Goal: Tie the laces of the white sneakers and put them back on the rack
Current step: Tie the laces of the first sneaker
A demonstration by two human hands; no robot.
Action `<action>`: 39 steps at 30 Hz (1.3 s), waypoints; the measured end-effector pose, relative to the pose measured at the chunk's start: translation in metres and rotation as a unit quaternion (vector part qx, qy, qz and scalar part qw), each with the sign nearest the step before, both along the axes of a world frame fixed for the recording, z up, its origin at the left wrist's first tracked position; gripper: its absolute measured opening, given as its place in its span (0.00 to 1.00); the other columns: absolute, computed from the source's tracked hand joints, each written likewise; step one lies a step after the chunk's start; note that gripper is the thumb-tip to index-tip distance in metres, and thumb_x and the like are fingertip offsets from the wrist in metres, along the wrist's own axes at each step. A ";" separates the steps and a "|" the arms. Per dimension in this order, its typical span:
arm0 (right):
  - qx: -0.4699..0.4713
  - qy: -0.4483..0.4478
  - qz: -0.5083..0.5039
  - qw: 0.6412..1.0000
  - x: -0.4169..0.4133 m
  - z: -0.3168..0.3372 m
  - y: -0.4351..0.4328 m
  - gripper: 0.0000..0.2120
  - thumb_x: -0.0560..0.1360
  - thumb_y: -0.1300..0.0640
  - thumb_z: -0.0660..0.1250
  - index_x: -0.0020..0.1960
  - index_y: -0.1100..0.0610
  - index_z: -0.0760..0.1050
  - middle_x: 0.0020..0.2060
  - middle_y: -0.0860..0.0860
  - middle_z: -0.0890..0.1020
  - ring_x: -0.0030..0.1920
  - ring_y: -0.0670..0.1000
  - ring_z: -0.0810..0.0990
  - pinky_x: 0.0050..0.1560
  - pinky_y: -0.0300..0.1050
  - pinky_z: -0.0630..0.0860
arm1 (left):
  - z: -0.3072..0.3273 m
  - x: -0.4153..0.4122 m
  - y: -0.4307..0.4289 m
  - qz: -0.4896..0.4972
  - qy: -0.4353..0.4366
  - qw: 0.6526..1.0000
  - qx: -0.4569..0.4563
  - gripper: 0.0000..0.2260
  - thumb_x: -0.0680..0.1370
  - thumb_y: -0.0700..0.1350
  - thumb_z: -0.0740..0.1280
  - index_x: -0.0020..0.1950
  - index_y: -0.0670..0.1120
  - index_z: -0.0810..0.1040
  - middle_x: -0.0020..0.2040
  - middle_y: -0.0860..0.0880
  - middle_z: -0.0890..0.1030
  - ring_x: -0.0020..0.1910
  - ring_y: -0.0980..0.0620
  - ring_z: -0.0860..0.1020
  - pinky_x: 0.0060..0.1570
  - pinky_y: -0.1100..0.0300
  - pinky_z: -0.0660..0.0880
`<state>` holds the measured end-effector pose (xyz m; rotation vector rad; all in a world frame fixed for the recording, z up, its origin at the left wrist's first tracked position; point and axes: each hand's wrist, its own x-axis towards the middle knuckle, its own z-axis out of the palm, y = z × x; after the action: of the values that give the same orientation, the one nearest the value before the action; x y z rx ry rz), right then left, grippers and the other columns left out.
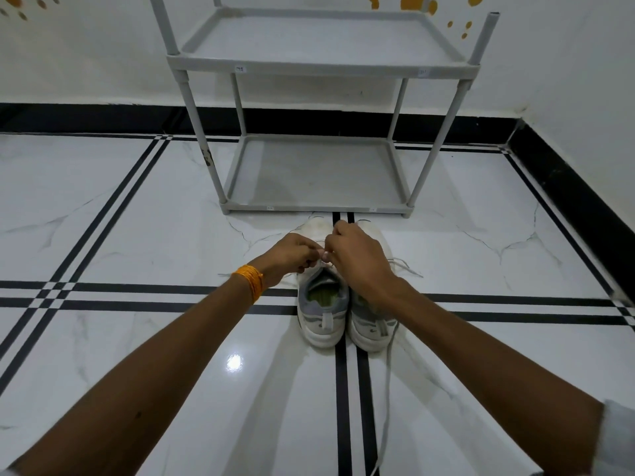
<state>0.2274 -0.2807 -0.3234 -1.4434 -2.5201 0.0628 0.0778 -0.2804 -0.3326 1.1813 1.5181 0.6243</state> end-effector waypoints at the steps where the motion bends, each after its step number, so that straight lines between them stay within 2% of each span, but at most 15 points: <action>1: 0.003 -0.008 0.006 1.000 0.000 0.001 0.001 0.09 0.77 0.58 0.68 0.56 0.59 0.77 0.51 0.55 0.75 0.49 0.52 0.73 0.42 0.45 0.71 | 0.000 -0.001 0.000 0.000 -0.004 1.000 0.001 0.07 0.79 0.38 0.64 0.48 0.41 0.82 0.35 0.47 0.76 0.35 0.53 0.70 0.35 0.63 0.69; 6: -0.032 0.024 -0.013 0.999 0.010 0.000 0.006 0.08 0.78 0.59 0.64 0.53 0.62 0.78 0.51 0.56 0.75 0.49 0.54 0.74 0.48 0.47 0.73 | -0.005 -0.012 0.001 0.055 -0.013 0.996 0.064 0.07 0.77 0.37 0.67 0.53 0.40 0.82 0.36 0.46 0.80 0.33 0.55 0.74 0.34 0.64 0.71; 9: -0.065 0.001 -0.047 0.997 0.033 -0.010 0.006 0.09 0.76 0.59 0.64 0.51 0.64 0.78 0.50 0.55 0.74 0.47 0.54 0.74 0.46 0.46 0.72 | -0.022 -0.033 -0.005 0.065 0.041 0.992 0.096 0.05 0.76 0.39 0.69 0.51 0.43 0.83 0.34 0.47 0.81 0.32 0.55 0.76 0.34 0.66 0.72; 12: -0.098 -0.049 -0.043 0.993 0.039 -0.023 0.000 0.12 0.76 0.58 0.64 0.51 0.67 0.78 0.54 0.60 0.74 0.51 0.59 0.75 0.49 0.51 0.73 | -0.041 -0.037 -0.015 0.018 0.112 0.982 0.148 0.05 0.76 0.40 0.70 0.49 0.42 0.84 0.34 0.48 0.81 0.36 0.52 0.78 0.38 0.63 0.74; 16: -0.115 -0.039 -0.064 0.991 0.035 -0.025 0.004 0.12 0.75 0.56 0.64 0.49 0.66 0.78 0.52 0.60 0.75 0.50 0.60 0.77 0.44 0.48 0.69 | -0.051 -0.037 -0.018 -0.052 0.231 0.938 0.252 0.05 0.76 0.41 0.69 0.48 0.43 0.84 0.37 0.45 0.85 0.36 0.46 0.82 0.42 0.56 0.80; 18: -0.131 -0.020 -0.073 0.989 0.036 -0.024 0.006 0.11 0.76 0.56 0.62 0.45 0.64 0.77 0.49 0.60 0.76 0.48 0.60 0.77 0.42 0.45 0.67 | -0.051 -0.040 -0.019 -0.098 0.299 0.904 0.290 0.05 0.77 0.42 0.68 0.48 0.44 0.83 0.39 0.45 0.85 0.38 0.46 0.82 0.43 0.55 0.79; 20: -0.133 0.013 -0.087 0.987 0.037 -0.024 0.005 0.10 0.76 0.56 0.60 0.41 0.61 0.74 0.43 0.58 0.76 0.45 0.60 0.78 0.41 0.45 0.66 | -0.054 -0.040 -0.022 -0.093 0.346 0.880 0.312 0.05 0.78 0.43 0.66 0.48 0.45 0.82 0.39 0.47 0.85 0.39 0.46 0.82 0.42 0.57 0.77; 22: -0.119 0.023 -0.099 0.988 0.037 -0.026 0.003 0.10 0.77 0.55 0.59 0.42 0.60 0.73 0.41 0.58 0.76 0.45 0.60 0.78 0.41 0.46 0.67 | -0.056 -0.037 -0.024 0.014 0.310 0.902 0.301 0.04 0.78 0.45 0.66 0.45 0.46 0.79 0.36 0.47 0.85 0.35 0.47 0.82 0.41 0.56 0.78; 24: -0.100 0.011 -0.106 0.989 0.036 -0.028 0.001 0.11 0.78 0.55 0.58 0.46 0.62 0.74 0.44 0.59 0.78 0.46 0.60 0.78 0.42 0.48 0.69 | -0.056 -0.034 -0.023 0.103 0.286 0.912 0.275 0.05 0.78 0.45 0.66 0.44 0.45 0.76 0.36 0.46 0.84 0.34 0.46 0.82 0.40 0.53 0.80; 26: -0.089 -0.008 -0.110 0.990 0.035 -0.031 0.000 0.12 0.78 0.55 0.59 0.49 0.63 0.75 0.48 0.60 0.79 0.47 0.60 0.78 0.44 0.49 0.72 | -0.056 -0.029 -0.023 0.057 0.369 0.893 0.251 0.03 0.77 0.41 0.66 0.47 0.42 0.75 0.40 0.42 0.84 0.36 0.42 0.81 0.38 0.54 0.77; 28: -0.090 -0.018 -0.110 0.990 0.034 -0.032 -0.001 0.12 0.78 0.56 0.59 0.51 0.63 0.75 0.50 0.61 0.79 0.49 0.60 0.79 0.45 0.49 0.73 | -0.057 -0.024 -0.025 -0.016 0.456 0.858 0.236 0.07 0.76 0.40 0.67 0.52 0.41 0.73 0.44 0.41 0.83 0.39 0.40 0.80 0.36 0.55 0.72; 31: -0.085 -0.044 -0.098 0.991 0.033 -0.031 -0.001 0.11 0.78 0.58 0.59 0.54 0.63 0.75 0.53 0.60 0.78 0.52 0.61 0.79 0.46 0.49 0.74 | -0.056 -0.019 -0.024 -0.051 0.493 0.841 0.216 0.07 0.77 0.41 0.65 0.53 0.39 0.73 0.47 0.39 0.82 0.43 0.39 0.80 0.38 0.55 0.69; 35: -0.059 -0.090 -0.073 0.992 0.037 -0.031 -0.005 0.10 0.77 0.59 0.61 0.55 0.61 0.74 0.53 0.58 0.79 0.52 0.59 0.79 0.45 0.50 0.74 | -0.052 -0.024 -0.016 -0.015 0.454 0.869 0.197 0.07 0.75 0.42 0.65 0.47 0.39 0.75 0.45 0.39 0.82 0.44 0.38 0.80 0.40 0.55 0.71; 37: -0.046 -0.103 -0.066 0.991 0.040 -0.031 -0.006 0.09 0.77 0.59 0.61 0.54 0.60 0.75 0.52 0.57 0.80 0.51 0.59 0.79 0.43 0.49 0.73 | -0.052 -0.034 -0.011 0.073 0.360 0.915 0.168 0.08 0.73 0.43 0.67 0.41 0.38 0.74 0.36 0.41 0.83 0.37 0.41 0.82 0.40 0.55 0.77; 39: -0.046 -0.114 -0.059 0.991 0.041 -0.029 -0.006 0.08 0.76 0.60 0.61 0.52 0.61 0.76 0.51 0.58 0.80 0.50 0.60 0.80 0.41 0.47 0.71 | -0.051 -0.043 -0.007 0.118 0.290 0.942 0.121 0.06 0.72 0.41 0.68 0.39 0.39 0.76 0.31 0.42 0.84 0.32 0.44 0.83 0.43 0.53 0.81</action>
<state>0.2687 -0.2870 -0.3525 -1.7237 -2.6323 -0.0075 0.0349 -0.2877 -0.3839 1.4642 2.1526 0.6688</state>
